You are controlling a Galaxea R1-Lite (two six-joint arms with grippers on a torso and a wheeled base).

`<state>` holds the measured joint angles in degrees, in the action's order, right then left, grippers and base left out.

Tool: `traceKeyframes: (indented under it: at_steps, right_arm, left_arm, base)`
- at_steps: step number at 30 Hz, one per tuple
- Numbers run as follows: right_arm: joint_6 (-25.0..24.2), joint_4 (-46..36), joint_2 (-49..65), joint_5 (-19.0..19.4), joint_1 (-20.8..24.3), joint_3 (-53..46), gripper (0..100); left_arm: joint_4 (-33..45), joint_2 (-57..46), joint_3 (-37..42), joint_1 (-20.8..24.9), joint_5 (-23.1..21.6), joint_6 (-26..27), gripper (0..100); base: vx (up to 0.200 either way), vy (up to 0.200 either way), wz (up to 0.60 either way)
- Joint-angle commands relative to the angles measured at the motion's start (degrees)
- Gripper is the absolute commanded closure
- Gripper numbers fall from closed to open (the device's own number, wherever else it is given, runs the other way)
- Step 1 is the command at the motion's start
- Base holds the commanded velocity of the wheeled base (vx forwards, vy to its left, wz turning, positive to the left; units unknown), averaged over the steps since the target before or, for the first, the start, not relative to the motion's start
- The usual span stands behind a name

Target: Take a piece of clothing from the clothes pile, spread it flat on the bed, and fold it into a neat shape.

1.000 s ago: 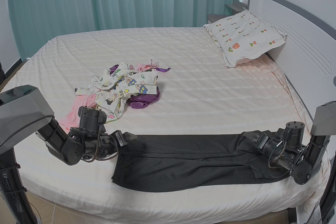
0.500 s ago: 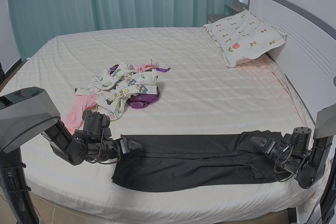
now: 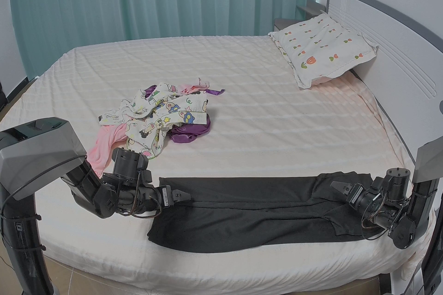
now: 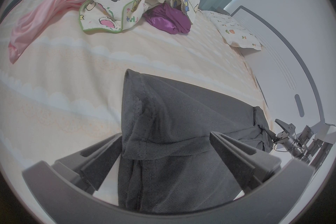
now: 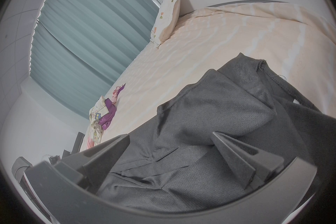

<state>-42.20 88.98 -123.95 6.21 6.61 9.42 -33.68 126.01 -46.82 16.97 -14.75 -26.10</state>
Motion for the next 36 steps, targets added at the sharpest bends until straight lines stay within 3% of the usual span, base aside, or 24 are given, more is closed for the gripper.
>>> traceKeyframes:
  at_steps: [1,5,6,27,33,36]
  right_arm:
    - [0.0,0.6,-0.1,0.0,0.0,0.0,0]
    - [-0.1,0.7,0.0,0.0,0.1,0.0,0]
    - [-0.1,0.7,0.0,0.0,0.1,0.0,0]
    - [-0.2,0.7,1.4,0.0,-1.7,0.4,0]
    - [-0.3,0.6,4.5,2.7,-5.0,0.8,0]
    - [-0.3,0.6,4.0,4.2,-6.3,0.9,0]
  left_arm:
    - [-0.3,0.5,-0.1,0.1,-0.8,0.1,0]
    - [-0.3,0.7,-0.1,0.0,-0.7,0.3,0]
    - [-0.3,0.8,-0.1,0.0,-0.7,0.6,100]
    - [0.2,-4.7,3.7,-5.7,-0.8,1.0,100]
    - [0.1,-7.2,6.6,-10.0,-1.1,1.6,100]
    - [0.3,-10.4,8.2,-14.0,-4.0,1.6,100]
  base:
    - [0.0,0.0,0.0]
    - [0.0,0.0,0.0]
    - [0.0,0.0,0.0]
    - [0.0,0.0,0.0]
    - [0.0,0.0,0.0]
    - [0.0,0.0,0.0]
